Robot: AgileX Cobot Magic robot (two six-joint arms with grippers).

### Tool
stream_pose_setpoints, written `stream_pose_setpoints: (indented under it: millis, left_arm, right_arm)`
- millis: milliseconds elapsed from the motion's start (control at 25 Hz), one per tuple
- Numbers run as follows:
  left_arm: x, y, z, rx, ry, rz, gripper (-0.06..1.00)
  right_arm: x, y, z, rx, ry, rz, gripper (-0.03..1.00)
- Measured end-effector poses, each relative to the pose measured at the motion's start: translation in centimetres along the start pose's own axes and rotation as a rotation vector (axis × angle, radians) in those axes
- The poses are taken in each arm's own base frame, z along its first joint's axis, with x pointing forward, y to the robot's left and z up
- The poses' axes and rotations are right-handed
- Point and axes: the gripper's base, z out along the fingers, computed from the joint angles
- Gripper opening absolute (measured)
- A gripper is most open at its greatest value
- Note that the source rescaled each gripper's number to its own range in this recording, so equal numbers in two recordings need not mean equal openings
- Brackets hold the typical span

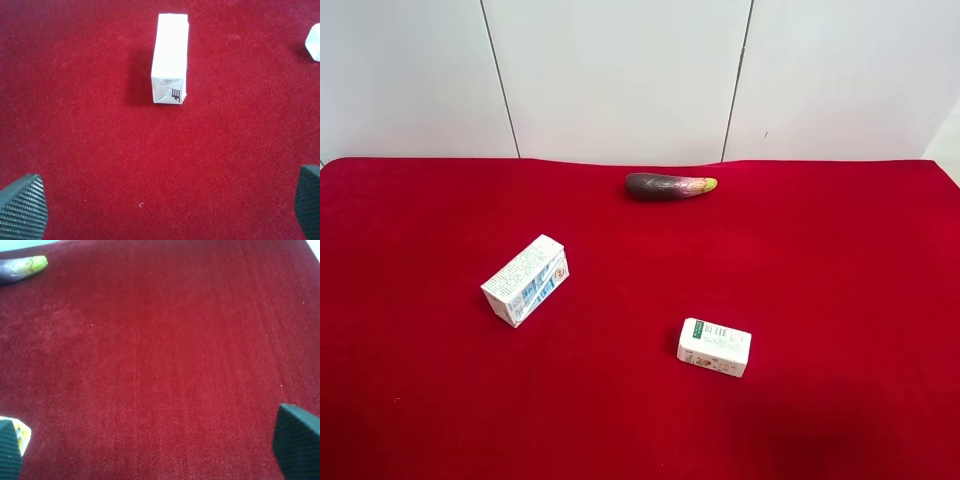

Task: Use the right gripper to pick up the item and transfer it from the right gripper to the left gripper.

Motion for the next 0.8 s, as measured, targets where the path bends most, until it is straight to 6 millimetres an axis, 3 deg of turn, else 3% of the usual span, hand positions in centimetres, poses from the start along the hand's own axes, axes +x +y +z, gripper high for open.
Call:
stream_pose_setpoints:
  millis: [400,800]
  left_arm:
    - [0.0,0.0,0.0,-0.027,0.002,-0.017,1.0]
    - [0.4,-0.33,-0.66,-0.328,-0.037,-0.183,1.0]
  right_arm:
    - [0.0,0.0,0.0,0.0,0.0,0.0,1.0]
    - [0.0,0.0,0.0,0.0,0.0,0.0,1.0]
